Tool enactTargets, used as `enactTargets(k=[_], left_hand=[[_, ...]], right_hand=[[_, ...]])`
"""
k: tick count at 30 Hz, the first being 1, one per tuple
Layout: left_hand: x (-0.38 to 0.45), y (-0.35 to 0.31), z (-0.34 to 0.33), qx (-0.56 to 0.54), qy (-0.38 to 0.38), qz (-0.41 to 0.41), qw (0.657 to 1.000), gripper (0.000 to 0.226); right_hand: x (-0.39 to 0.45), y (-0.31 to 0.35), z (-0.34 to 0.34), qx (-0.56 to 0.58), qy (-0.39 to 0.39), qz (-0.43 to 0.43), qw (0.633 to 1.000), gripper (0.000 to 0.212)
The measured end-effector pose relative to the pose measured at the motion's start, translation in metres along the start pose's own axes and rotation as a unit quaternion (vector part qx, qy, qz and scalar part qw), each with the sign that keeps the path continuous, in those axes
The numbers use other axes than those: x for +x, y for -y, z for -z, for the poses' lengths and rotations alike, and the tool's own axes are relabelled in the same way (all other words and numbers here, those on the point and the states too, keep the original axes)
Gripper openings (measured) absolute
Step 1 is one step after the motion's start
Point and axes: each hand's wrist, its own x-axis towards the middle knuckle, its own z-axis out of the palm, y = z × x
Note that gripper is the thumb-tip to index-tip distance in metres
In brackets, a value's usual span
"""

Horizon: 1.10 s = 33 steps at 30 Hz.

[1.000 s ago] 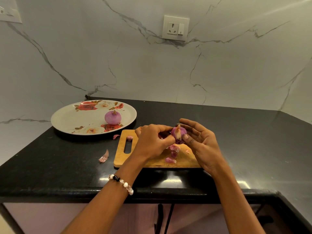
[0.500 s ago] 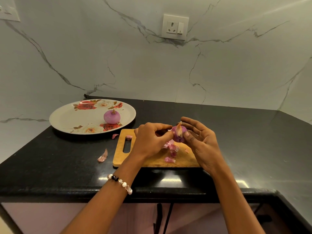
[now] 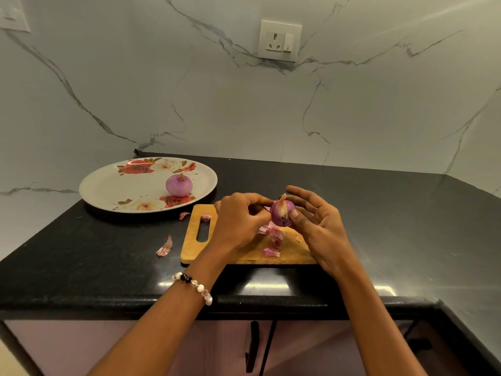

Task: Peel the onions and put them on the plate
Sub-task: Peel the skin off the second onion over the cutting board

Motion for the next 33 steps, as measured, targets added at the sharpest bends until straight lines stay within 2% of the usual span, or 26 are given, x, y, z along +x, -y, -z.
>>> enactTargets(k=[7,11,16,20,27,29,33], left_hand=[[0.0,-0.004,0.005,-0.048,-0.051,-0.01,0.997,0.015],[-0.001,-0.001,0.002,0.003,-0.003,-0.057,0.998,0.029],[0.0,0.002,-0.001,0.017,-0.023,-0.056,0.998,0.027],[0.0,0.001,-0.001,0.01,-0.031,-0.044,0.999,0.02],[0.002,0.004,0.0,0.005,-0.099,-0.03,0.995,0.007],[0.002,0.005,0.0,0.006,-0.078,-0.039,0.996,0.007],[0.003,0.007,-0.001,0.039,-0.042,-0.11,0.992,0.017]], right_hand=[[0.002,0.003,0.0,0.033,-0.047,0.016,0.998,0.044],[0.002,0.002,0.0,0.001,-0.051,0.034,0.998,0.047],[0.001,0.003,-0.001,-0.039,-0.039,0.037,0.998,0.045],[0.001,0.003,-0.001,0.025,-0.043,0.01,0.999,0.041],[0.003,0.008,0.001,0.134,-0.072,-0.033,0.988,0.033],[0.004,0.009,0.001,0.144,-0.093,-0.041,0.984,0.032],[0.004,0.007,0.001,0.129,-0.128,-0.057,0.982,0.03]])
